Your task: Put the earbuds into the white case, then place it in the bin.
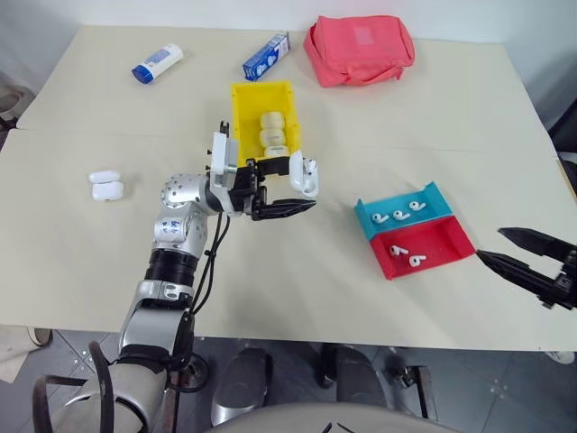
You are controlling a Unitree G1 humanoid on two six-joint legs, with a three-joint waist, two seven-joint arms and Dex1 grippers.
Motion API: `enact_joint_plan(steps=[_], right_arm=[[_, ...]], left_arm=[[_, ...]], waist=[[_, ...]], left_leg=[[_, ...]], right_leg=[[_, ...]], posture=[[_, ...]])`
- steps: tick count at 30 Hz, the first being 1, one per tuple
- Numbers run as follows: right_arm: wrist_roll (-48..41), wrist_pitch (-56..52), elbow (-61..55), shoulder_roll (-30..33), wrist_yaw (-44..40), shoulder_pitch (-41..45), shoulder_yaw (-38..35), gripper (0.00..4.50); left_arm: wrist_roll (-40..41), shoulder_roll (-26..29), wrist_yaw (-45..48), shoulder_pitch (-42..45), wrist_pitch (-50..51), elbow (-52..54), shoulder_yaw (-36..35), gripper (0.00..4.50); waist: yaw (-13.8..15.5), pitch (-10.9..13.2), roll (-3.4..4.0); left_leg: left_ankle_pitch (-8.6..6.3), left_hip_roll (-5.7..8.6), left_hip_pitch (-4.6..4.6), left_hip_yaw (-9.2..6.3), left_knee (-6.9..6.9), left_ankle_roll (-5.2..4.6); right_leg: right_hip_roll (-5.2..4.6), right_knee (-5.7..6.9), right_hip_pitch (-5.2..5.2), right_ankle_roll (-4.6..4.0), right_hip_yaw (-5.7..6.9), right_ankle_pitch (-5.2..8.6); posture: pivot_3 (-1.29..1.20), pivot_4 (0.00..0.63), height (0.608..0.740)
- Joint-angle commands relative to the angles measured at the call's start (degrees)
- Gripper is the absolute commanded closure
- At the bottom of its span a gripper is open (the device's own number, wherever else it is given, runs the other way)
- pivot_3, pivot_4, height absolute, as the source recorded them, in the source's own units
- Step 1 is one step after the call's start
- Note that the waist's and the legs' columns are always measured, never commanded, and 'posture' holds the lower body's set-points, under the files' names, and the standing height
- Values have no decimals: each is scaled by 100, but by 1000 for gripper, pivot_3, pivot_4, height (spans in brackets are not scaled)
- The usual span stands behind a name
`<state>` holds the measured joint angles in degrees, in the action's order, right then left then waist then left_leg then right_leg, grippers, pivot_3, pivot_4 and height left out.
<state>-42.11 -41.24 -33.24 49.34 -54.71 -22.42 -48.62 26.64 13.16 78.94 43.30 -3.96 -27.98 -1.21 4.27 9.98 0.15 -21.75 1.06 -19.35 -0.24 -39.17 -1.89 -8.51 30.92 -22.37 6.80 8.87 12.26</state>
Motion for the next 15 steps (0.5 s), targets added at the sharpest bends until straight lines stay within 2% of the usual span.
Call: enact_joint_plan(steps=[1,4,7,15], right_arm=[[1,61,-158,48,43,-16,-97,1703],[5,31,-98,237,118,211,163,1703],[45,0,188,676,134,897,798,1703],[771,72,1462,1752,-337,3092,3189,1703]], left_arm=[[21,-7,-59,169,-123,-16,-83,1713],[12,-9,-94,161,-141,1,-74,1713],[3,-19,-178,116,-170,59,-78,1713],[26,-57,-371,-298,-175,589,15,1713]], waist=[[-15,0,1],[-32,-1,2],[-63,0,1],[-128,1,3]], left_leg=[[-4,-4,7,0,0,3],[6,-6,10,4,0,23],[6,0,10,14,0,19],[7,3,3,4,0,15]], right_leg=[[3,1,-4,-1,0,1],[7,1,-11,-3,1,2],[5,-2,-11,-1,-7,0],[1,-11,-16,-2,-3,0]], posture=[[0,150,740],[0,150,740],[0,150,740],[0,150,740]])
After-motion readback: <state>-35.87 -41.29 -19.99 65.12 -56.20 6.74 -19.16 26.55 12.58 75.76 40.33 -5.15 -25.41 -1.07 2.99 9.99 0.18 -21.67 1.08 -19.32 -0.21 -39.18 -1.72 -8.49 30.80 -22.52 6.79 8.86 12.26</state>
